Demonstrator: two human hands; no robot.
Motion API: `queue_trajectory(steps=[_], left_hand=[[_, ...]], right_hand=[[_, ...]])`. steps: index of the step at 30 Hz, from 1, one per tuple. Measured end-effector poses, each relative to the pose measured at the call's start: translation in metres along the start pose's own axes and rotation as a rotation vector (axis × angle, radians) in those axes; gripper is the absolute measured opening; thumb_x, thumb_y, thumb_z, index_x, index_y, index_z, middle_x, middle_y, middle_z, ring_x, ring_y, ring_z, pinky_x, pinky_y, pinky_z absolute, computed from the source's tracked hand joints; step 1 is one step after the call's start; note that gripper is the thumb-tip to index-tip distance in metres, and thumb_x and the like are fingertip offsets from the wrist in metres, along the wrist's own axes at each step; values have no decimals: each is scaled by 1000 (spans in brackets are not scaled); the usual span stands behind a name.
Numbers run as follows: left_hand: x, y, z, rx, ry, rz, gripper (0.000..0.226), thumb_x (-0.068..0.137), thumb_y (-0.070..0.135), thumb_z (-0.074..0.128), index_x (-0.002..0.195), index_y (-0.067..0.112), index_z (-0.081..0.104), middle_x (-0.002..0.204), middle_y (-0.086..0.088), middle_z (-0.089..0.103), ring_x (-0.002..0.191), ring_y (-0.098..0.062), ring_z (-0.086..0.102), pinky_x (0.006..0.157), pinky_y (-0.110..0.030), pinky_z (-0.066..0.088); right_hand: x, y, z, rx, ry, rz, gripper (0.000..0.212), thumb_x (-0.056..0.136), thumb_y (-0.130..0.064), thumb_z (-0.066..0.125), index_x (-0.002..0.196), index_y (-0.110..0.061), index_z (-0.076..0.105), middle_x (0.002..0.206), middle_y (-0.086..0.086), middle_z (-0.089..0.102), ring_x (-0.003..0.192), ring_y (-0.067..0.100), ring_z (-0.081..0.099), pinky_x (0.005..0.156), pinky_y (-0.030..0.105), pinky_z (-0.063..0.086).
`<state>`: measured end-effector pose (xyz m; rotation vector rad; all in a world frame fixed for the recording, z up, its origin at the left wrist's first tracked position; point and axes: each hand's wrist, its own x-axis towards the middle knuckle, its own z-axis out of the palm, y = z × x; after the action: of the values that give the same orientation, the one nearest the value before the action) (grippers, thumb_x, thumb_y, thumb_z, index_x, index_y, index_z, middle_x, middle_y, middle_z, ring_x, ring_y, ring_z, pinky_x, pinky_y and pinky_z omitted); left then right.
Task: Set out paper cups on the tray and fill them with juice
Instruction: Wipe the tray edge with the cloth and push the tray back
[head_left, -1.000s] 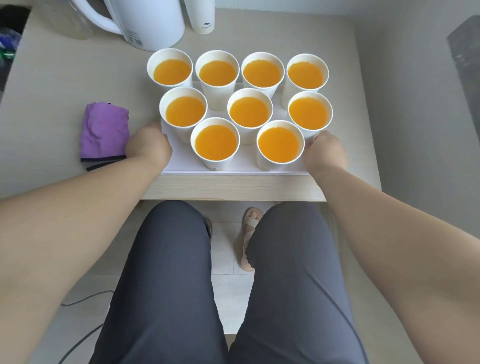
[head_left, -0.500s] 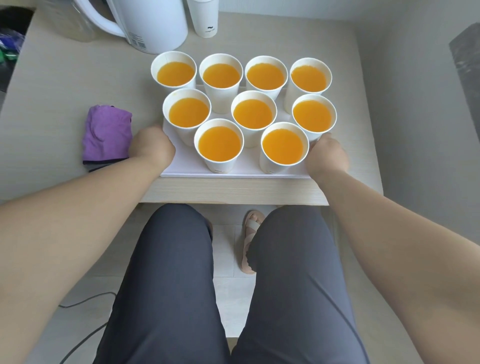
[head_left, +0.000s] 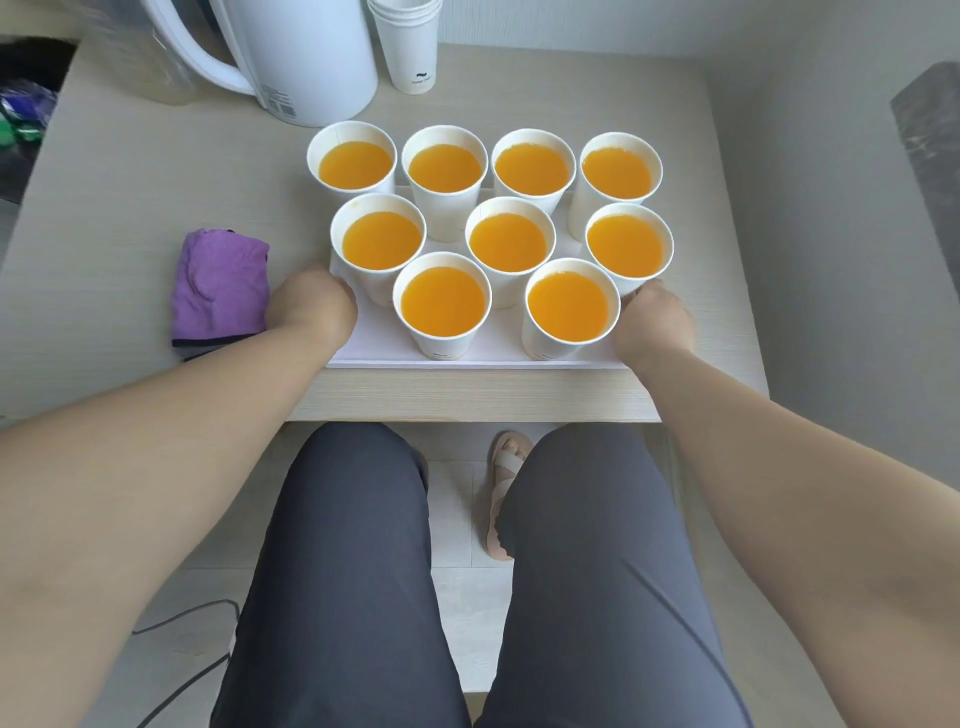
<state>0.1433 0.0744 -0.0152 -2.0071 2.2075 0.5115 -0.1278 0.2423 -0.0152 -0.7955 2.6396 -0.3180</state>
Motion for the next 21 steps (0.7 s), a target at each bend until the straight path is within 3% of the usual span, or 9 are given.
queue_trajectory(steps=[5,11,21], left_hand=[[1,0,4,35,49,39,39,105,28,26,122,3,50,117,-22,59,108,-41,55,77,-40,42],[-2,-5,11,47,108,79,35,104,23,28,122,1,48,107,-25,61,98,-42,58,67,-37,38],[0,7,3,-61,170,143,35,103,23,28,117,0,51,102,-26,62,92,-44,58,64,-36,37]], right_hand=[[-1,1,6,-47,23,-26,18,95,-16,43,109,-5,48,108,14,61,93,34,60,69,35,40],[-5,3,8,-72,63,-68,17,93,-14,43,107,-6,50,104,10,60,76,26,50,65,35,39],[-3,7,-8,8,84,-69,18,93,-8,42,108,-4,52,106,11,57,76,25,47,66,35,38]])
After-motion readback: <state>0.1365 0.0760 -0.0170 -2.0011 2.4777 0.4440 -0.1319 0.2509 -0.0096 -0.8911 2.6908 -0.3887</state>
